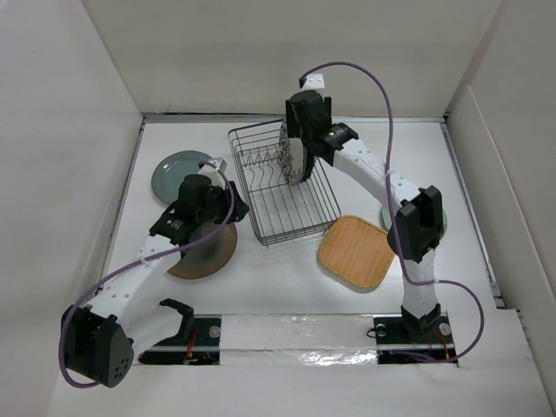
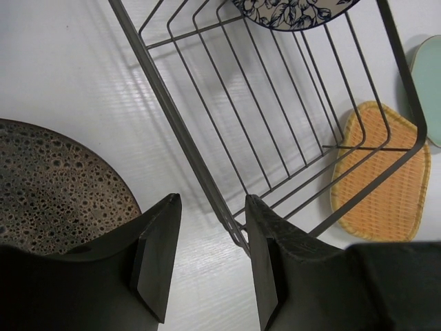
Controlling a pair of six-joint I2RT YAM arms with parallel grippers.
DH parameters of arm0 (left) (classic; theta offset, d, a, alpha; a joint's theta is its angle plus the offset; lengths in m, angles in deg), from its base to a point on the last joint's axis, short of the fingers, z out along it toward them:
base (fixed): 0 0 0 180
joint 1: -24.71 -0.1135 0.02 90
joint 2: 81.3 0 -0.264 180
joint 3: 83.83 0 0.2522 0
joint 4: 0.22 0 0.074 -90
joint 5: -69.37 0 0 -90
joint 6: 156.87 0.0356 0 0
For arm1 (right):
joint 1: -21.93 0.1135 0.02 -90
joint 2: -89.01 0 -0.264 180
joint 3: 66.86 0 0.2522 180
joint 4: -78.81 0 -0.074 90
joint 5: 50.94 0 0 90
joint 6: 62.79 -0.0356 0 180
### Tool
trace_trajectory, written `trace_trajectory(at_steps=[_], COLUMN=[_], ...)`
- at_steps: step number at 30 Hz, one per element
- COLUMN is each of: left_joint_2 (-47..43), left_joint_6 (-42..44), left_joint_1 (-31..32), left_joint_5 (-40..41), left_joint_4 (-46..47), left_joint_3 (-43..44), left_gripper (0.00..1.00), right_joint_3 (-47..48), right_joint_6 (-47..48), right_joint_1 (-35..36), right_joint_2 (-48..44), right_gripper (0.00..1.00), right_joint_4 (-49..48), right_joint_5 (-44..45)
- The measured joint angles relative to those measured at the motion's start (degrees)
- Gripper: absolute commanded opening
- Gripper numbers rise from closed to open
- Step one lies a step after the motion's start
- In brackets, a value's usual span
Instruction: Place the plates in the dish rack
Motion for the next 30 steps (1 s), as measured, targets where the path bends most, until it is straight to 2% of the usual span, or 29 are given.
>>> trace_trajectory(at_steps=[1, 4, 7, 8, 9, 10, 11, 16, 20, 21, 22, 24, 25, 27, 30], left_joint_2=[-0.5, -2.3, -4.0, -4.5, -5.0, -5.5, -6.0, -8.6, -9.8, -9.9, -10.0, -10.3, -10.6, -11.0, -11.6], left_joint_6=[0.0, 0.0, 0.0, 0.0, 0.0, 0.0, 0.0, 0.2, 0.2, 0.3, 0.3, 0.3, 0.3, 0.3, 0.3], left_joint_1=[0.0, -0.5, -0.8, -0.9, -0.9, -0.9, -0.9, -0.4, 0.7, 1.1, 1.6, 2.2, 2.3, 2.6, 2.6], left_joint_5=[-0.1, -0.5, -0.9, -1.1, -1.3, -1.5, -1.8, -2.6, -3.2, -3.3, -3.2, -3.2, -3.2, -3.2, -3.2], left_joint_4=[0.0, 0.2, 0.3, 0.3, 0.3, 0.4, 0.4, 0.5, 0.6, 0.6, 0.6, 0.6, 0.6, 0.6, 0.6], left_joint_3=[0.0, 0.0, 0.0, 0.0, 0.0, 0.0, 0.0, 0.0, 0.0, 0.0, 0.0, 0.0, 0.0, 0.0, 0.0], left_gripper=[0.39, 0.39, 0.39, 0.39, 0.39, 0.38, 0.38, 0.37, 0.37, 0.37, 0.37, 0.38, 0.38, 0.38, 0.38], right_joint_3=[-0.2, -2.3, -9.5, -13.4, -17.7, -23.3, -29.9, -61.2, -82.5, -86.2, -87.9, -92.8, -93.7, -93.9, -93.7], right_joint_6=[-0.1, -1.1, -2.6, -3.2, -4.4, -5.7, -7.2, -18.4, -26.5, -28.1, -29.5, -31.4, -32.1, -32.7, -32.7], right_joint_1=[-0.3, -0.7, -1.3, -1.9, -2.8, -4.0, -5.7, -21.4, -38.0, -42.0, -44.2, -52.2, -54.7, -58.5, -62.7], right_joint_2=[-1.0, -5.7, -14.3, -18.1, -22.4, -27.1, -32.5, -56.5, -63.9, -63.5, -63.4, -63.3, -63.3, -62.8, -60.5], right_gripper=[0.79, 0.85, 0.83, 0.75, 0.53, 0.13, 0.0, 0.0, 0.03, 0.11, 0.29, 0.47, 0.62, 0.68, 0.69], right_joint_4=[0.0, -0.9, -3.8, -5.0, -6.3, -8.9, -11.8, -18.8, -19.2, -18.9, -18.4, -17.7, -17.9, -18.9, -22.1], right_joint_5=[-0.9, -3.3, -6.7, -7.9, -8.9, -9.7, -10.3, -10.2, -12.1, -13.0, -14.4, -16.7, -18.2, -21.3, -26.5])
